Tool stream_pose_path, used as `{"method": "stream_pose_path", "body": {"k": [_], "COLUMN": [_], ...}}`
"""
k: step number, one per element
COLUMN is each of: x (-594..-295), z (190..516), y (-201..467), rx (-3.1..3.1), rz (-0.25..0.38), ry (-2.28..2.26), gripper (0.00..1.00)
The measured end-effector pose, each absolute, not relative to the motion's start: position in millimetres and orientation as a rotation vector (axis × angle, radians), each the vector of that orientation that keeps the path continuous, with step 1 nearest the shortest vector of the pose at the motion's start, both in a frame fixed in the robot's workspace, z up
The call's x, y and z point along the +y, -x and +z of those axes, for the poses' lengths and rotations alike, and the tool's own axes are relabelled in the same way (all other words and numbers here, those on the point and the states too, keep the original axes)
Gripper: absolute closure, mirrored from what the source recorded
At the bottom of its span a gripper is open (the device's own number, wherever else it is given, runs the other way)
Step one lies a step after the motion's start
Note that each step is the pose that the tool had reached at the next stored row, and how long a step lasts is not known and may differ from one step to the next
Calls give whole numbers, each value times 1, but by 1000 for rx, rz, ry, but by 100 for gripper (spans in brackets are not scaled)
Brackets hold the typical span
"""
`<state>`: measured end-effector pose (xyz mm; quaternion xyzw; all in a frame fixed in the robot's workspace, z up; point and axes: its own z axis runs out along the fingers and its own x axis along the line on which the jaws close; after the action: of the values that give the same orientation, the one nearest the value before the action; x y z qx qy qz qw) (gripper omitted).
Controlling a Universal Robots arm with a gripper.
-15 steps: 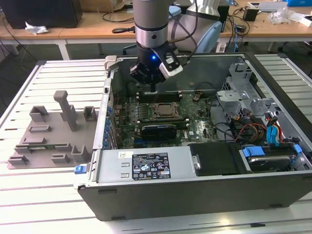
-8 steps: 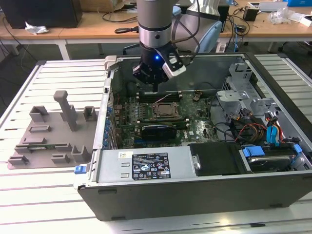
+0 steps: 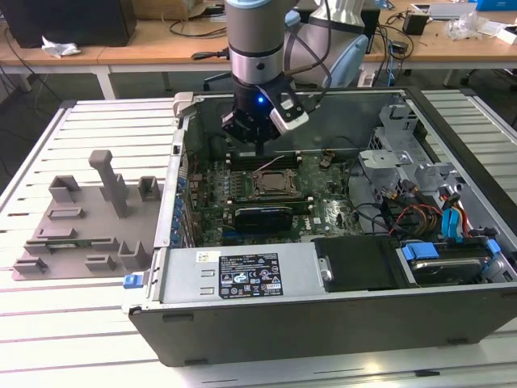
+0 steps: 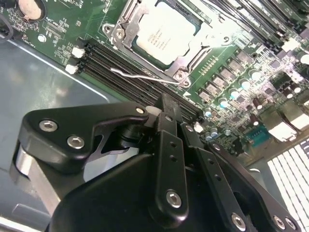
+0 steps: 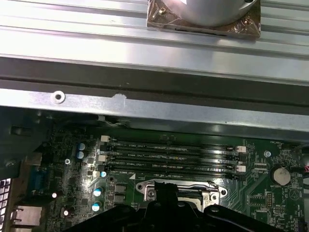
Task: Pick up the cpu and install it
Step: 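Install the first cpu locking lever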
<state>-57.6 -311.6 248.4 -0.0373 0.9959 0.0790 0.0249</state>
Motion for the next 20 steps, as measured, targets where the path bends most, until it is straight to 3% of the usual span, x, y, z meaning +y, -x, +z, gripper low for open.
{"method": "stream_pose_path", "body": {"k": [20], "x": [-312], "z": [230], "y": [43], "rx": [3038], "rz": [230], "ry": [-59], "gripper": [89]}}
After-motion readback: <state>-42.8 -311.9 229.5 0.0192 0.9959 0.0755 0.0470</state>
